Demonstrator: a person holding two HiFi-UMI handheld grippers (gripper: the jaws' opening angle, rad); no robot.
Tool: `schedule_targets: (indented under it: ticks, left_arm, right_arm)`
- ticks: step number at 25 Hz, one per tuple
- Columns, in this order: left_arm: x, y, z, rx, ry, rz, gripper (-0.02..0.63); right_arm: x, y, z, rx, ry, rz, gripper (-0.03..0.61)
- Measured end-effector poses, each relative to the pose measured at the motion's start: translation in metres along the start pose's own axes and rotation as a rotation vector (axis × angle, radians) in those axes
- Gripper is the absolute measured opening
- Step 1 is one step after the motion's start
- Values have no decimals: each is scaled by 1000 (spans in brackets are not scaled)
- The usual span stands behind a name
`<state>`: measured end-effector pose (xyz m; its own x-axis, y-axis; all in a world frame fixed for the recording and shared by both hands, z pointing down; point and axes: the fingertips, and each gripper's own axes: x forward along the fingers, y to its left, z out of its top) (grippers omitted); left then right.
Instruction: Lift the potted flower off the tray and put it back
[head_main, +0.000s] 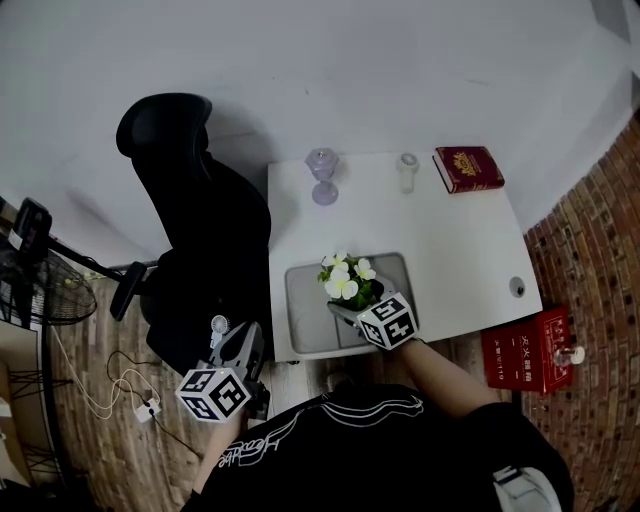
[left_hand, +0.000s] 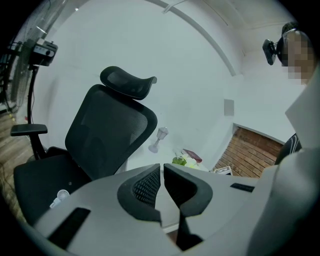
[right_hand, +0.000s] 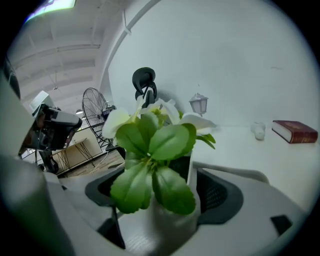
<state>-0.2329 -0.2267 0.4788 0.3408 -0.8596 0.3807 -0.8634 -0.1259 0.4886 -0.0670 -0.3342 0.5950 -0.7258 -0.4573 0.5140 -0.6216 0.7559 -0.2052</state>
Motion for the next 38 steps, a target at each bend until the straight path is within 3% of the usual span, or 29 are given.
schedule_targets:
  ticks: [4, 11, 16, 19, 26, 30, 38]
  left_arm:
    - [-8, -5, -3, -7, -11, -11, 46]
    - [-26, -34, -15, 8, -15, -63, 46]
    - [-44, -65, -28, 34, -8, -121, 46]
    - [-55, -86, -37, 62, 1, -177, 46]
    - [-83, -120, -54, 124, 16, -263, 46]
    - [-95, -132, -63, 148, 23, -302, 46]
    - [-109, -146, -80, 168, 45, -349, 46]
  right_arm:
    - [-14, 7, 1, -11, 18, 0, 476]
    - [-77, 19, 13, 3, -41, -88, 452]
    - [-126, 75, 35, 15, -171, 58, 310]
    - [-152, 105, 40, -24, -224, 111, 227]
    - [-192, 151, 38, -5, -297, 217, 3]
    - [-205, 169, 31, 25, -316, 285, 2]
    - [-218, 194, 9, -11, -301, 304, 2]
